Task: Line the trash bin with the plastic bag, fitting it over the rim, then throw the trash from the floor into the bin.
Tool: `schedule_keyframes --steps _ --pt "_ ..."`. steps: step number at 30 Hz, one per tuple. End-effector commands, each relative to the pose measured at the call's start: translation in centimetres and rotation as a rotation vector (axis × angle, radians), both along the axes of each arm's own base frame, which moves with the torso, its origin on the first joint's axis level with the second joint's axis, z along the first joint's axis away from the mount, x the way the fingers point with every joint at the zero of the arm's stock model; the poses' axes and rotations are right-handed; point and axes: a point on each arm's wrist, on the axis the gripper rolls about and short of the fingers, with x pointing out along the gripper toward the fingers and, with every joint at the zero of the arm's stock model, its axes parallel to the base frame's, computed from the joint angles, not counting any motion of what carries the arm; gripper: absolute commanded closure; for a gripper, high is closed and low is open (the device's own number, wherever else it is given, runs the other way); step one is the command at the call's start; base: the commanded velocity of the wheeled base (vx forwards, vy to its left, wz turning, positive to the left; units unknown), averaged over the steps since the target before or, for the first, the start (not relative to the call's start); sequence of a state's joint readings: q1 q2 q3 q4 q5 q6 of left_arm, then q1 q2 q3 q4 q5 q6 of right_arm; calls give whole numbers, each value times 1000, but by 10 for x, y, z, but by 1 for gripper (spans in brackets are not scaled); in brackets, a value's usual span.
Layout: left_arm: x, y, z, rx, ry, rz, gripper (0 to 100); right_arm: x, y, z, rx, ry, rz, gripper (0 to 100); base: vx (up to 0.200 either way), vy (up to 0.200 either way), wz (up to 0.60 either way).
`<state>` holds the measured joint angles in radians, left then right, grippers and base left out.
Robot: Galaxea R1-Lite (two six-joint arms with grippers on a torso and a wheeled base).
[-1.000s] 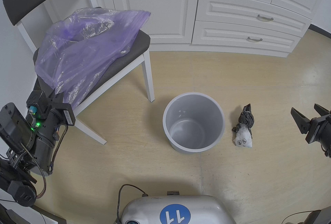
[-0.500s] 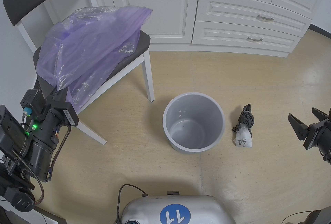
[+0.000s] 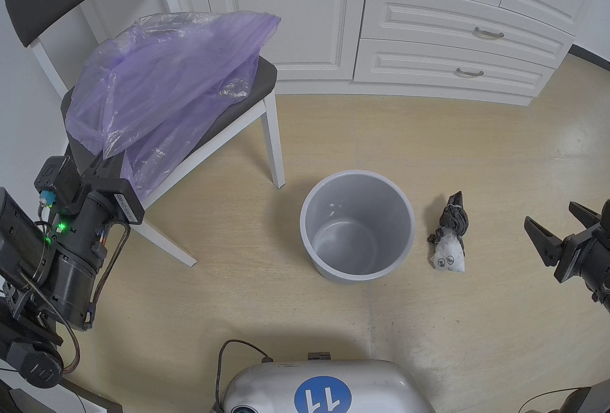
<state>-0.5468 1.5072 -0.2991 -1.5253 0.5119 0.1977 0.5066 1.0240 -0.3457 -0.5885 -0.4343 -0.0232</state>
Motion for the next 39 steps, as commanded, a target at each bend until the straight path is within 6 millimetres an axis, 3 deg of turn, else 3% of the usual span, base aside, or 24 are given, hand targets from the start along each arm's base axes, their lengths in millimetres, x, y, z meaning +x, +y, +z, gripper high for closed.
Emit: schedule_keyframes --steps 1,8,13,20,26,36,39 --pt "1 1 -2 4 6 7 100 1 2 -3 -10 15 11 0 0 0 0" --pt "5 0 -4 10 16 9 100 0 2 -7 -11 26 10 0 0 0 0" --pt "9 14 -3 -10 5 17 100 5 5 -11 4 55 38 0 0 0 0" --pt "11 15 -11 -79 37 -27 100 9 13 -14 51 86 74 0 0 0 0" --pt "30 5 0 -144 -5 -76 100 23 24 -23 98 127 74 0 0 0 0" --pt "24 -4 1 -153 7 -126 100 34 34 -33 86 148 76 0 0 0 0" --pt "32 -7 1 -141 50 -130 100 32 37 -33 87 146 95 0 0 0 0"
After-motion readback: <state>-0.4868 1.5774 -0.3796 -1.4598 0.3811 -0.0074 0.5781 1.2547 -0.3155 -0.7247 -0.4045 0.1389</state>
